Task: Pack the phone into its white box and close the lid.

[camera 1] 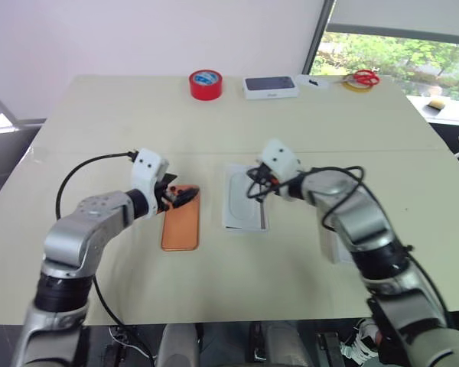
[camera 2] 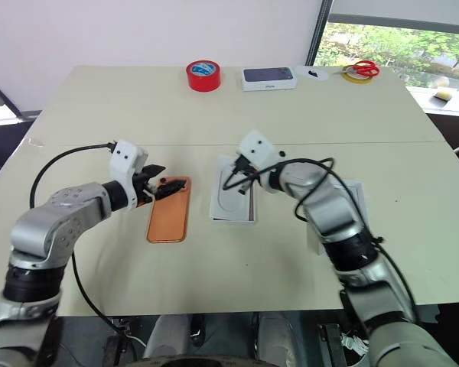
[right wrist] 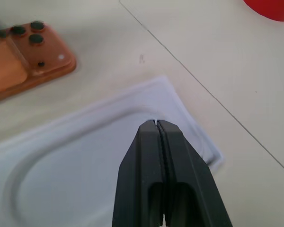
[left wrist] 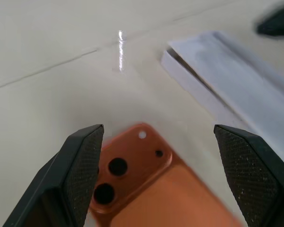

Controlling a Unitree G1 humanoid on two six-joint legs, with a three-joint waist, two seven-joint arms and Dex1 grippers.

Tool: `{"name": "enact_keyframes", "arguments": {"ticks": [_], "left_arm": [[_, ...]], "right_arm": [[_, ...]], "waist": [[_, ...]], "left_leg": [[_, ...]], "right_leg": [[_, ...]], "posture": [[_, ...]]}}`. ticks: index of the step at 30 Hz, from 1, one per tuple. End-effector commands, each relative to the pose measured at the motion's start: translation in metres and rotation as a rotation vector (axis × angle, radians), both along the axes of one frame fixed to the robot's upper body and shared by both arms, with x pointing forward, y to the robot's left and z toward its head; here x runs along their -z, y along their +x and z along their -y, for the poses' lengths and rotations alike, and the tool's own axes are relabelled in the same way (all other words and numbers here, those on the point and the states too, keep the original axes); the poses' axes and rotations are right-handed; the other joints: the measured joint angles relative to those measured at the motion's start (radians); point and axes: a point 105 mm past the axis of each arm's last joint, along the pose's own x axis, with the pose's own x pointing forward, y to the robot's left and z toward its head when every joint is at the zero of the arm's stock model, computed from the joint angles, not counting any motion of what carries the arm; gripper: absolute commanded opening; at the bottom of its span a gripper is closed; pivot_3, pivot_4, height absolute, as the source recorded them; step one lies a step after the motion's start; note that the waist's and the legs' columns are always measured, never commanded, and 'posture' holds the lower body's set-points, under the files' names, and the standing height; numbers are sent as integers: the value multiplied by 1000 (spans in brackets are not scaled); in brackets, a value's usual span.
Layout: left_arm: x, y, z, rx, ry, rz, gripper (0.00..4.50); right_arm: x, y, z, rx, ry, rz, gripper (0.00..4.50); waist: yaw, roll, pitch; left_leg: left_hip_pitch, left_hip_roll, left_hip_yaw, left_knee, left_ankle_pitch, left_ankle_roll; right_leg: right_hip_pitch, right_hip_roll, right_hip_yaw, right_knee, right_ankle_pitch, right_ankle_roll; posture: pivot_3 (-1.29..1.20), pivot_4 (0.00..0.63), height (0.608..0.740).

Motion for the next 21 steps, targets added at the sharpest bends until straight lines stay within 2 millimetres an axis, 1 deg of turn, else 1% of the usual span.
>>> {"name": "enact_keyframes", "arguments": {"ticks": [1,6,11,16,21], "left_arm": [[-10,-8,-1,87,18,89,3931],[-9,-13,-14,82,11,89,3931],[-7,-17,-15,74,5,89,3931],[-5,-18,-12,77,-2,88,3931],[-4,-17,-10,81,-10,86,3931]], "right_arm": [[4,11,-7,49,-40,22,44],[17,21,-9,93,-84,3,44],[26,22,0,101,-179,-2,44],[24,19,8,83,-244,22,44],[21,12,7,48,-263,34,44]], "waist": [[1,0,0],[2,0,0],[-5,0,0],[-4,0,0],[-5,0,0]], "left_leg": [[0,0,0,0,0,0],[-2,0,0,0,0,0],[-1,0,0,0,0,1],[-1,0,0,0,0,1],[-1,0,0,0,0,1]], "right_leg": [[0,0,0,0,0,0],[-1,0,0,0,0,0],[-2,0,0,0,0,0],[-2,0,0,1,0,0],[-2,0,0,1,0,0]], "posture": [[0,150,730],[0,150,730],[0,150,730],[0,150,730],[0,150,730]]}}
